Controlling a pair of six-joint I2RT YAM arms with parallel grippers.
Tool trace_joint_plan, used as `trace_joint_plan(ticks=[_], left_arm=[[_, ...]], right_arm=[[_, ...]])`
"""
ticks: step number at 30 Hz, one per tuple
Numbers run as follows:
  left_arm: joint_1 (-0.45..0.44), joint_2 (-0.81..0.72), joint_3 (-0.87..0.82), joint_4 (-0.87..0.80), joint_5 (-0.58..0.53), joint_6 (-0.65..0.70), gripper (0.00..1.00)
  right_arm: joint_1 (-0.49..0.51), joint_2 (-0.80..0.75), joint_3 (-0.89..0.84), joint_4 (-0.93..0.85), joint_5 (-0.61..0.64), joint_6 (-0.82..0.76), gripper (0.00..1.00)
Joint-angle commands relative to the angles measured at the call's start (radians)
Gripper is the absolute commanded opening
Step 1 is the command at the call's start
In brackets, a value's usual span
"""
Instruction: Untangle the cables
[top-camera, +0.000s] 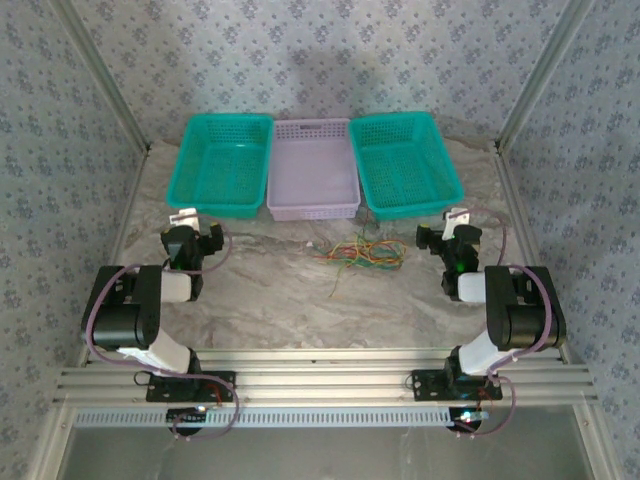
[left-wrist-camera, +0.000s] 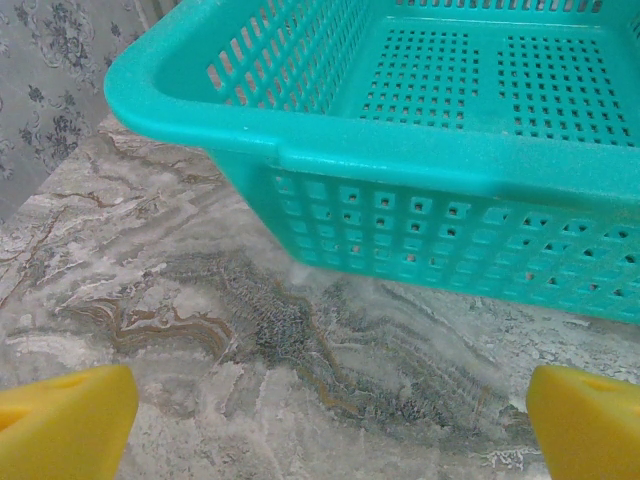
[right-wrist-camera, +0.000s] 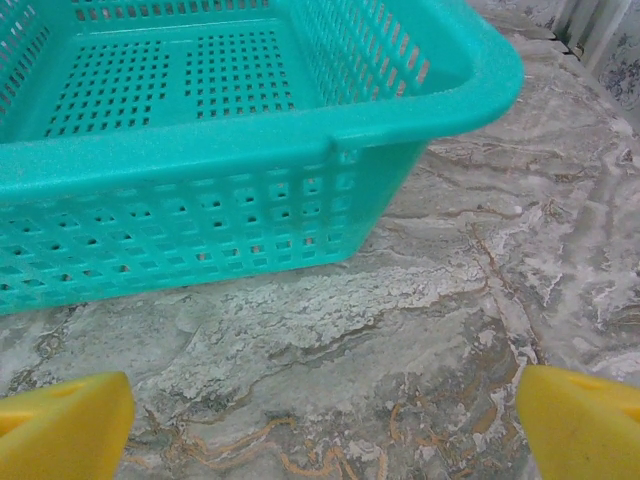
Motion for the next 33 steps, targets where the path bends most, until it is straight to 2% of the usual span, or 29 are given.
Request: trace_joint_plan(ticks=[1,2,4,7,9,12,14,17,19,22,27,30,33], left_arm=[[0.008,-0.023,-0.006,0.005,0.015,0.011,1.00],[0.007,-0.023,-0.006,0.005,0.015,0.011,1.00],[0.008,-0.023,-0.006,0.005,0.014,0.011,1.00],[0.008,-0.023,-0.006,0.005,0.014,0.012,1.00],[0.008,-0.023,-0.005,0.005,0.015,0.011,1.00],[0.008,-0.023,-0.006,0.005,0.015,0.012,1.00],[0.007,-0.023,-0.006,0.005,0.015,0.012,1.00],[0.008,-0.022,-0.006,0.005,0.015,0.011,1.00],[0.008,-0.023,-0.005,0.005,0.016,0.012,1.00],[0.008,-0.022,-0.006,0.005,0.015,0.011,1.00],[0.015,-0.071,-0.003,-0.042,0.021,0.004,1.00],[0.015,-0.163,0.013,-0.148,0.007,-0.001,1.00],[0.013,-0.282,0.017,-0.273,-0.047,-0.052,1.00]], right_arm=[[0.020,-0.095,0.015,-0.084,0.090,-0.011,1.00],[0.039,-0.162,0.052,-0.206,0.164,-0.003,1.00],[0.046,-0.292,0.128,-0.433,0.202,0.010,1.00],[0.058,-0.470,0.104,-0.520,0.202,0.034,1.00],[0.065,-0.585,0.097,-0.586,0.139,0.041,1.00],[0.078,-0.704,0.115,-0.631,-0.029,0.123,1.00],[0.083,-0.756,0.159,-0.695,-0.065,0.295,1.00],[0.077,-0.813,0.216,-0.863,-0.034,0.607,1.00],[0.071,-0.849,0.200,-0.854,-0.078,0.685,1.00],[0.086,-0.892,0.133,-0.733,-0.146,0.704,1.00],[0.113,-0.853,0.193,-0.912,-0.169,0.662,1.00],[0.179,-0.846,0.173,-0.934,-0.101,0.651,1.00],[0.257,-0.803,0.218,-1.031,-0.055,0.550,1.00]])
